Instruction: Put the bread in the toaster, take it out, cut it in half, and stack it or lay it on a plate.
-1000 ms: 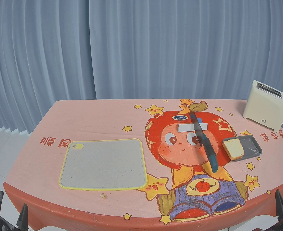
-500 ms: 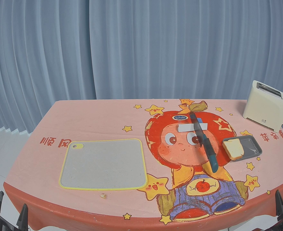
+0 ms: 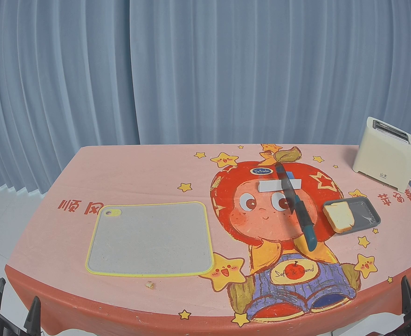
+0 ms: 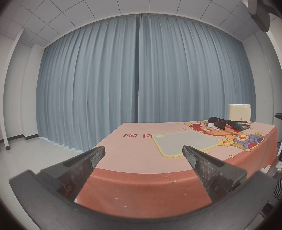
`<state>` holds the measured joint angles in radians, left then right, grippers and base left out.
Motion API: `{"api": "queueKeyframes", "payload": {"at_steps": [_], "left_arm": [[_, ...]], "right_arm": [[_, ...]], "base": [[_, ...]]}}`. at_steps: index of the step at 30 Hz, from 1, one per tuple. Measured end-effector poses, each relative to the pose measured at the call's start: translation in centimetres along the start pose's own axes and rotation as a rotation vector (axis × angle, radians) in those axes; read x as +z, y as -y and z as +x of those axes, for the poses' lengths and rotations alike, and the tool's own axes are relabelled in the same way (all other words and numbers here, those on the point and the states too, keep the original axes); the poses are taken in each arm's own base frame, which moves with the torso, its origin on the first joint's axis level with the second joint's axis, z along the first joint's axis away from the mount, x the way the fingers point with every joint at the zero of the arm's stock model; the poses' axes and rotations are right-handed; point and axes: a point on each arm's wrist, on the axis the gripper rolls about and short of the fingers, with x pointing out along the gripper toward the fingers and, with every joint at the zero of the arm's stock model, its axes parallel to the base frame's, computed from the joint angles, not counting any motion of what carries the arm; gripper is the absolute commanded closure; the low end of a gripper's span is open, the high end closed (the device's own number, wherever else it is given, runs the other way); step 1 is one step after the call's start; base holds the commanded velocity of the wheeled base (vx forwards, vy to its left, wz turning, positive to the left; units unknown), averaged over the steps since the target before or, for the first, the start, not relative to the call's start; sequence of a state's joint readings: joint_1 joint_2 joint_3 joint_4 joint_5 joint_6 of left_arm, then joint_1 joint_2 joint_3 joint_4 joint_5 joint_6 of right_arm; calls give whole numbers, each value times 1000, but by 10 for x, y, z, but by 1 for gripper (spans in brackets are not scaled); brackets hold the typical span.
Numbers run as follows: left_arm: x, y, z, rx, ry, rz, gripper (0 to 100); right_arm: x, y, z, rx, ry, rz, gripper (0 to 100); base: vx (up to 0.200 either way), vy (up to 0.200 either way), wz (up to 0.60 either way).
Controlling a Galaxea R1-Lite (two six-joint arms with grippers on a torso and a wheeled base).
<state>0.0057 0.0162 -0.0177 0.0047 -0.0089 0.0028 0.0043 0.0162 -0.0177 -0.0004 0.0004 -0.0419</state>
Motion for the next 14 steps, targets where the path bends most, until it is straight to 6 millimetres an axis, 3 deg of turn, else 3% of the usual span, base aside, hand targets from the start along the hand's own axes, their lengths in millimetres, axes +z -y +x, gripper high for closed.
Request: {"api": "queueKeyframes", "payload": {"at_steps": [14], "left_arm": [[0, 0, 0, 0, 0, 0, 0]], "right_arm": [[0, 0, 0, 3, -2, 30, 0]], "base": [[0, 0, 0]]}}
